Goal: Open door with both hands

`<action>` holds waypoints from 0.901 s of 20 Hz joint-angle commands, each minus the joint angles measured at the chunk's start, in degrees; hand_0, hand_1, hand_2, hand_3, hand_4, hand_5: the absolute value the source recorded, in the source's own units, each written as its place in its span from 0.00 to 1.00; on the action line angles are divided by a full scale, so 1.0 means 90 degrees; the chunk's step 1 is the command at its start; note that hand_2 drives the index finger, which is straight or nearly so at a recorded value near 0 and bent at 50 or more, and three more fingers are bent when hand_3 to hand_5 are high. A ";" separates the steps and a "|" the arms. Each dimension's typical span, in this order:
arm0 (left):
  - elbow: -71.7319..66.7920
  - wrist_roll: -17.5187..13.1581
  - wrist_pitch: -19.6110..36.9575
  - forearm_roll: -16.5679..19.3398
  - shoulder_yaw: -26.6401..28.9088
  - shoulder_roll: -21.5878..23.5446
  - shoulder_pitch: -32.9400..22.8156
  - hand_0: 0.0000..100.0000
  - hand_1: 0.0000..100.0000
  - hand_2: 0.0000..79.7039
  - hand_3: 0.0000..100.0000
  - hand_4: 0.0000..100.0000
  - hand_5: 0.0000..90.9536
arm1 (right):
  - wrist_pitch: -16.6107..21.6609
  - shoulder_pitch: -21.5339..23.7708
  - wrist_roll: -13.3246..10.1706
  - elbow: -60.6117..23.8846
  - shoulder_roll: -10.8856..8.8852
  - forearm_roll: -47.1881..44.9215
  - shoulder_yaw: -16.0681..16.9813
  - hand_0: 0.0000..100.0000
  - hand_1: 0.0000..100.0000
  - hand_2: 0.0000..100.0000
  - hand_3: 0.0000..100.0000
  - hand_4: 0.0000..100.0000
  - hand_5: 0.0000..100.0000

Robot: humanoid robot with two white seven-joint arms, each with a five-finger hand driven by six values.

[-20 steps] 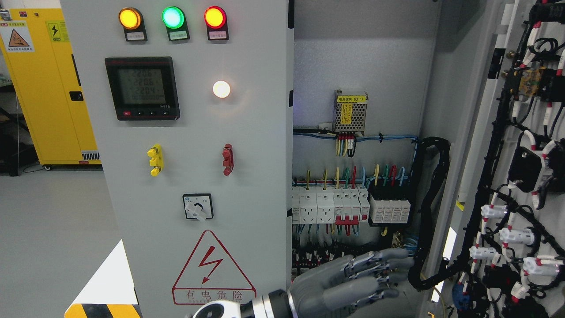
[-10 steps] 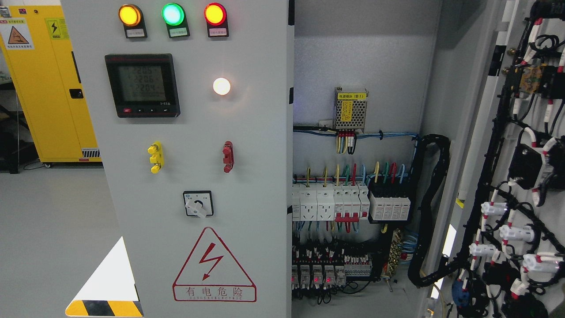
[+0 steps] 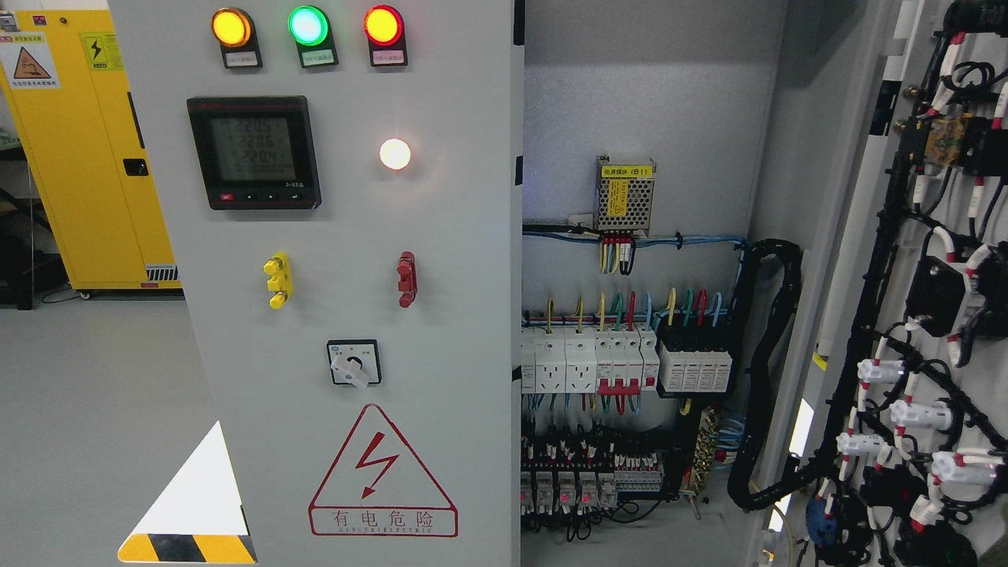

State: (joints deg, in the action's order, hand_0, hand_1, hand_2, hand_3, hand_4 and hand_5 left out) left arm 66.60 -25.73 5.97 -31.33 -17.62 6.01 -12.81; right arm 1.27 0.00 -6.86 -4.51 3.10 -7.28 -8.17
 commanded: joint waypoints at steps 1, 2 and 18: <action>-0.6029 -0.0090 0.0186 0.0033 0.0366 -0.0228 0.0865 0.12 0.56 0.00 0.00 0.00 0.00 | -0.0004 0.0020 0.0001 0.0003 0.0008 -0.0002 0.0000 0.00 0.50 0.04 0.00 0.00 0.00; -0.6304 -0.0090 0.0196 0.0033 0.0376 -0.0228 0.0886 0.12 0.56 0.00 0.00 0.00 0.00 | -0.0004 0.0020 0.0001 0.0003 0.0008 -0.0002 0.0000 0.00 0.50 0.04 0.00 0.00 0.00; -0.7664 0.3162 0.0060 0.0990 0.0346 -0.0502 0.0837 0.12 0.56 0.00 0.00 0.00 0.00 | 0.0006 0.0069 0.0001 -0.0045 0.0056 -0.0011 0.0010 0.00 0.50 0.04 0.00 0.00 0.00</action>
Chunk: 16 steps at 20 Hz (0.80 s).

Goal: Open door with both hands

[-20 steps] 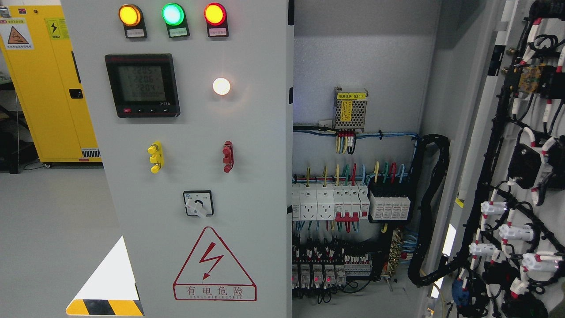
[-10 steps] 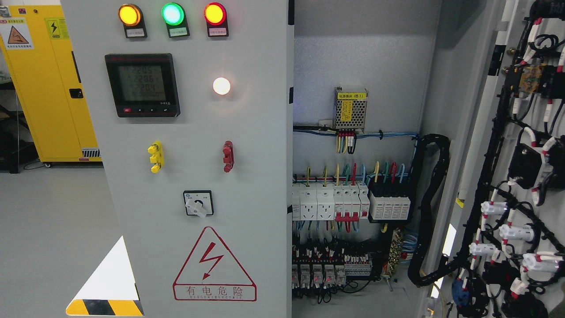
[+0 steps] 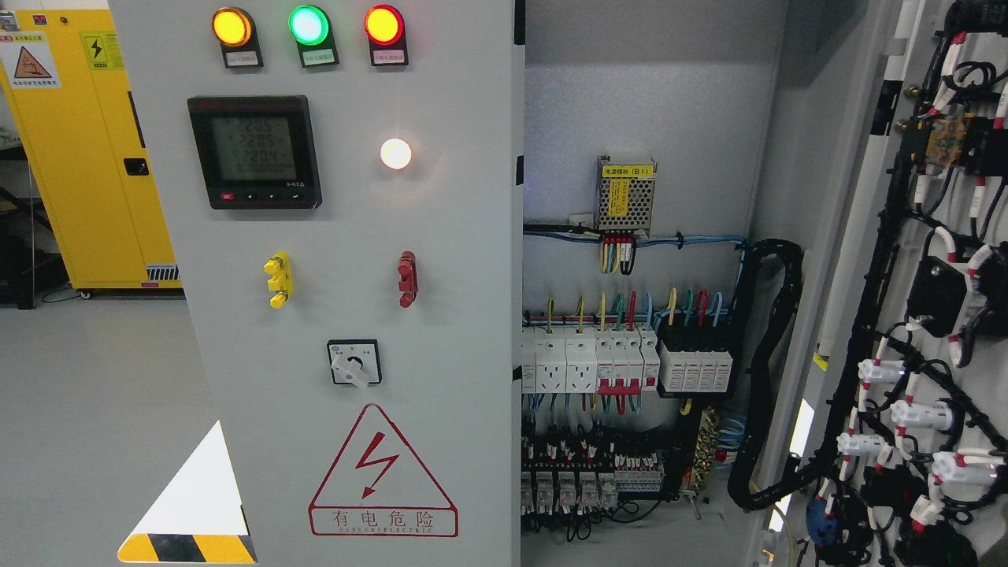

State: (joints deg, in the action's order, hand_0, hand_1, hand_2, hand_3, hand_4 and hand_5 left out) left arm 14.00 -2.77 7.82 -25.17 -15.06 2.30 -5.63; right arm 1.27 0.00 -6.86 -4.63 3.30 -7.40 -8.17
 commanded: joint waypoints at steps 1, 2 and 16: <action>-0.1799 0.0591 -0.0282 0.0442 0.0052 -0.0090 0.0030 0.12 0.56 0.00 0.00 0.00 0.00 | 0.0006 0.0040 0.0001 -0.0033 0.0034 0.0011 0.0000 0.00 0.50 0.04 0.00 0.00 0.00; -0.1790 0.0591 -0.0428 0.0646 0.0043 -0.0100 0.0039 0.12 0.56 0.00 0.00 0.00 0.00 | 0.0006 0.0030 0.0001 -0.0033 0.0025 0.0011 0.0010 0.00 0.50 0.04 0.00 0.00 0.00; -0.1702 -0.0249 -0.0537 0.1078 0.0091 -0.0080 0.0322 0.12 0.56 0.00 0.00 0.00 0.00 | 0.0025 0.1844 0.0001 -0.6637 -0.0161 -0.0057 0.0010 0.00 0.50 0.04 0.00 0.00 0.00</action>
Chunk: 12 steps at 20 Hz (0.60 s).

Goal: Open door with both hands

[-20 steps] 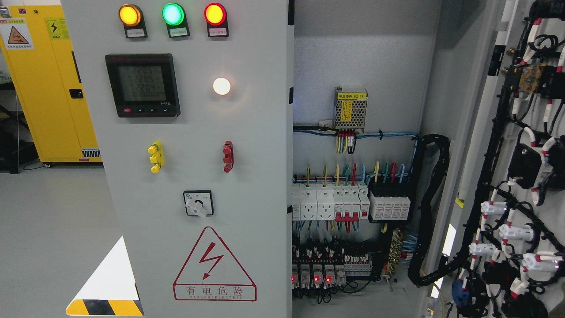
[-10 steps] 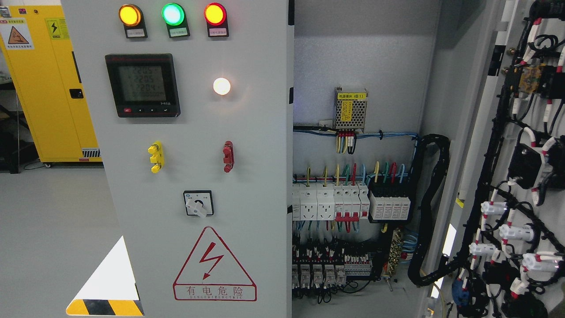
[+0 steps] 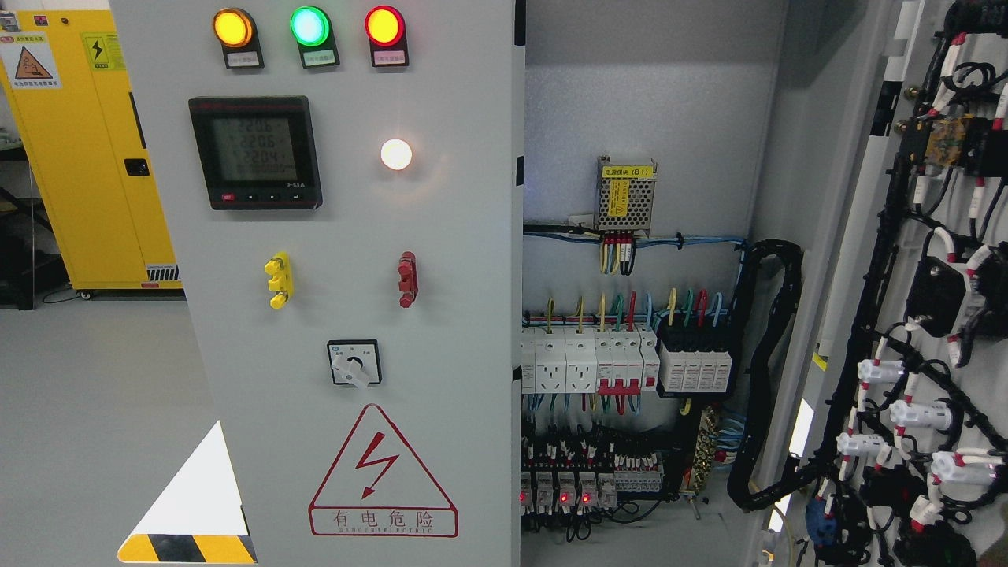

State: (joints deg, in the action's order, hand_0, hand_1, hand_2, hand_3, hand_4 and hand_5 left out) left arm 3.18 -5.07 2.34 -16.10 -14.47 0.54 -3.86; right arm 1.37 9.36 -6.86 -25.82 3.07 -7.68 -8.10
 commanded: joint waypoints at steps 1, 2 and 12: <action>-0.0500 0.0026 0.0130 0.0070 0.0036 0.0126 0.0165 0.12 0.56 0.00 0.00 0.00 0.00 | 0.0014 0.0970 0.0001 -0.4966 -0.0156 -0.0025 0.0001 0.00 0.50 0.04 0.00 0.00 0.00; -0.0500 0.0026 0.0237 0.0061 0.0036 0.0126 0.0175 0.12 0.56 0.00 0.00 0.00 0.00 | 0.0004 0.1030 0.0001 -0.5456 -0.0146 -0.0025 0.0001 0.00 0.50 0.04 0.00 0.00 0.00; -0.0509 0.0026 0.0394 0.0031 0.0046 0.0097 0.0322 0.12 0.56 0.00 0.00 0.00 0.00 | 0.0023 0.1110 -0.0009 -0.9123 -0.0214 -0.0025 -0.0876 0.00 0.50 0.04 0.00 0.00 0.00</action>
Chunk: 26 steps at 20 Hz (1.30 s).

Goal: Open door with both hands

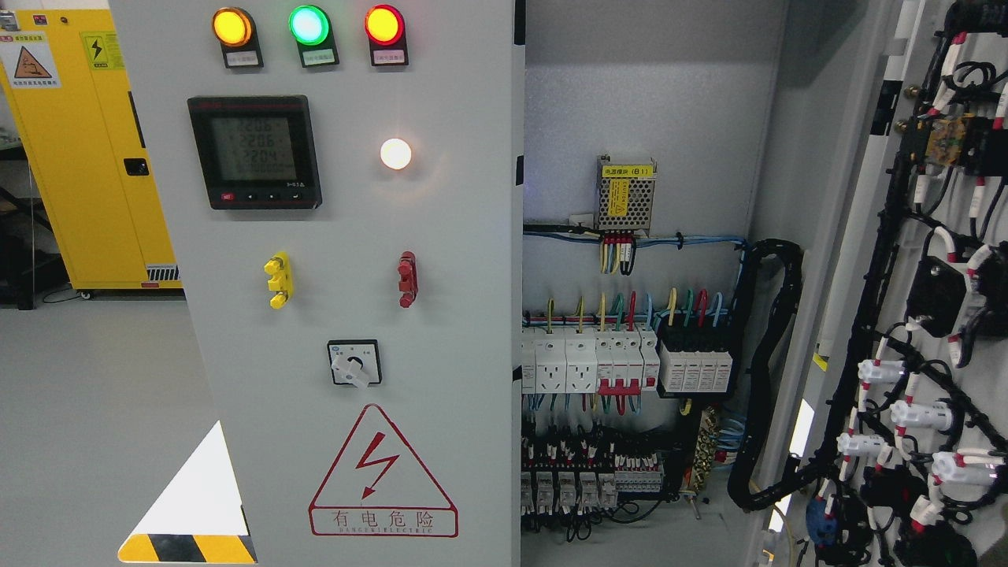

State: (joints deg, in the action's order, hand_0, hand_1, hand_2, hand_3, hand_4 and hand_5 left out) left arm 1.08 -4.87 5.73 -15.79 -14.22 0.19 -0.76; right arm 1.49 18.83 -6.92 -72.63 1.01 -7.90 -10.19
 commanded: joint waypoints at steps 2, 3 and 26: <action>-0.0276 0.0004 0.0017 -0.0004 0.0027 0.0135 -0.0023 0.12 0.56 0.00 0.00 0.00 0.00 | 0.0010 -0.0079 -0.0003 -0.4097 0.0034 -0.0001 -0.0792 0.00 0.50 0.04 0.00 0.00 0.00; -0.0276 0.0004 0.0017 -0.0013 0.0027 0.0135 -0.0023 0.12 0.56 0.00 0.00 0.00 0.00 | 0.0000 -0.0196 -0.0003 -0.4204 0.0053 0.0009 -0.0840 0.00 0.50 0.04 0.00 0.00 0.00; -0.0227 -0.0035 0.0017 0.0036 0.0584 -0.0060 0.0084 0.12 0.56 0.00 0.00 0.00 0.00 | -0.0175 -0.2940 -0.0032 -0.4245 0.0668 0.0097 -0.1173 0.00 0.50 0.04 0.00 0.00 0.00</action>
State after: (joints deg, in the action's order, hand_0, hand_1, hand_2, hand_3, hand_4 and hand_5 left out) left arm 0.10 -5.07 5.89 -15.50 -9.71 0.02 -0.01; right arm 0.59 -0.26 -7.60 -110.16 5.28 -7.23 -19.83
